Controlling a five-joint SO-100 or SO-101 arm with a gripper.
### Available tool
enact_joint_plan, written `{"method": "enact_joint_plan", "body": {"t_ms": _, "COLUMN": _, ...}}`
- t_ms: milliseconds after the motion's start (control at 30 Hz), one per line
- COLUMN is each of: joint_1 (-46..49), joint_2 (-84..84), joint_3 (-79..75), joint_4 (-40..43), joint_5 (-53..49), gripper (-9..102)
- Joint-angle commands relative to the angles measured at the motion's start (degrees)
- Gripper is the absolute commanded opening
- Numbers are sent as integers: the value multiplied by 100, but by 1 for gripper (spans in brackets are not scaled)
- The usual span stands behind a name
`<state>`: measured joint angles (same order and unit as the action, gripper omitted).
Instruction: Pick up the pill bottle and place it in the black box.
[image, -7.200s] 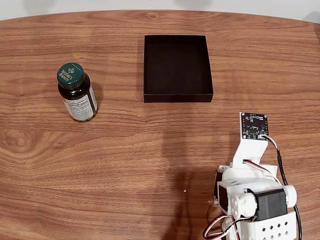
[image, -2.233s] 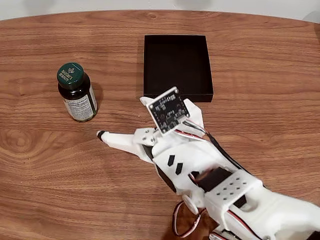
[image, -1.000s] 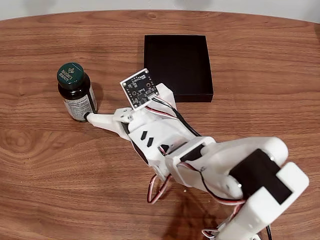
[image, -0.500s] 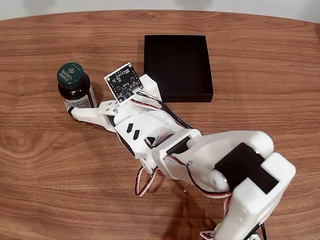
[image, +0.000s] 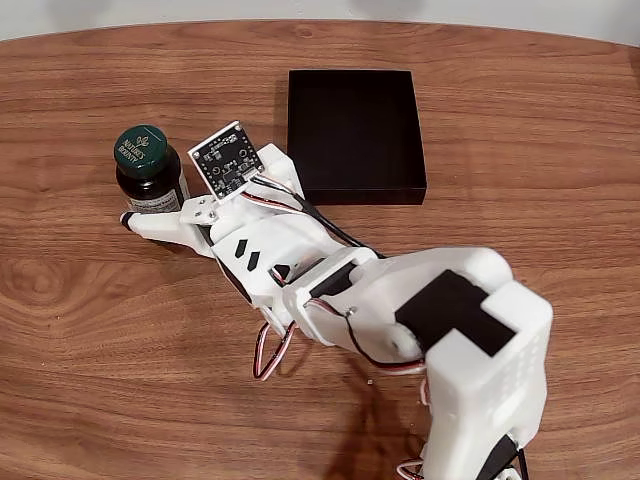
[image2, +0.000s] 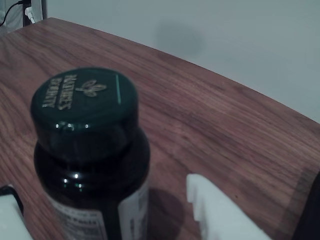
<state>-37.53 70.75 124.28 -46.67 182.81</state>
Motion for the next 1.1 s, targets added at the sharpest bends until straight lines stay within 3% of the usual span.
{"method": "enact_joint_plan", "body": {"t_ms": 0, "joint_1": -79, "joint_2": -79, "joint_3": -712, "joint_4": -211, "joint_5": -193, "gripper": 40}}
{"method": "enact_joint_plan", "body": {"t_ms": 500, "joint_1": -167, "joint_2": -782, "joint_3": -1626, "joint_4": -70, "joint_5": -475, "gripper": 34}}
{"method": "enact_joint_plan", "body": {"t_ms": 1067, "joint_1": -413, "joint_2": -615, "joint_3": -1310, "joint_4": -9, "joint_5": -721, "gripper": 14}}
